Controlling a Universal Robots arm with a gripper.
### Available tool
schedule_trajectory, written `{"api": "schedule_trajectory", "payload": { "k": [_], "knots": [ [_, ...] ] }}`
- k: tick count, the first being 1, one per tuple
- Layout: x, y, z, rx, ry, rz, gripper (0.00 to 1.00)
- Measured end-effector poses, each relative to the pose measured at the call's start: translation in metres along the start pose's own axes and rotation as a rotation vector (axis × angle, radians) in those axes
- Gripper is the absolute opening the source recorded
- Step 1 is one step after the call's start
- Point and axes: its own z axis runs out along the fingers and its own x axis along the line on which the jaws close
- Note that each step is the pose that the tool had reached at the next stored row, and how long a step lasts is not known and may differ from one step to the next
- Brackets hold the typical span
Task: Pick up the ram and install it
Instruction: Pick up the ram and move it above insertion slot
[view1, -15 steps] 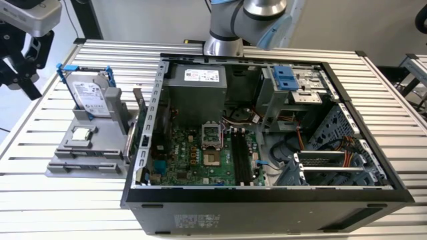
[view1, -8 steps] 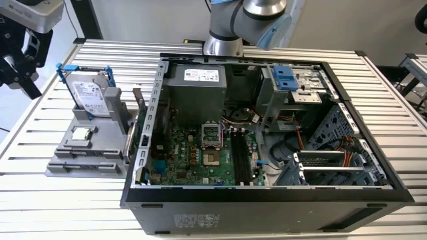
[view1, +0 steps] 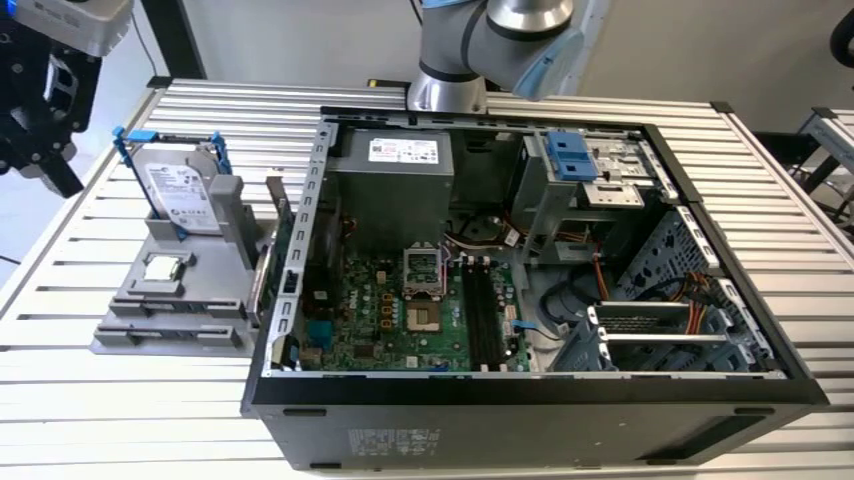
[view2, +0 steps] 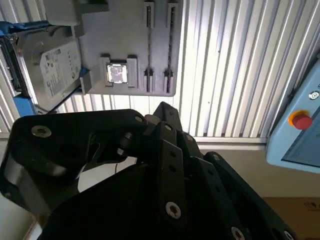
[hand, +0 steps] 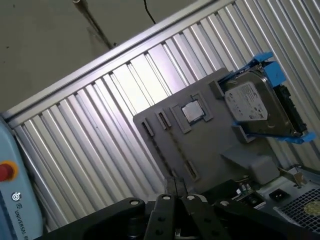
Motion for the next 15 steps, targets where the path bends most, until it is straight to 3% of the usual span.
{"api": "schedule_trajectory", "payload": {
  "k": [15],
  "knots": [
    [-0.0018,0.0011,-0.0012,-0.0024,0.0095,-0.178,0.00]
  ]
}}
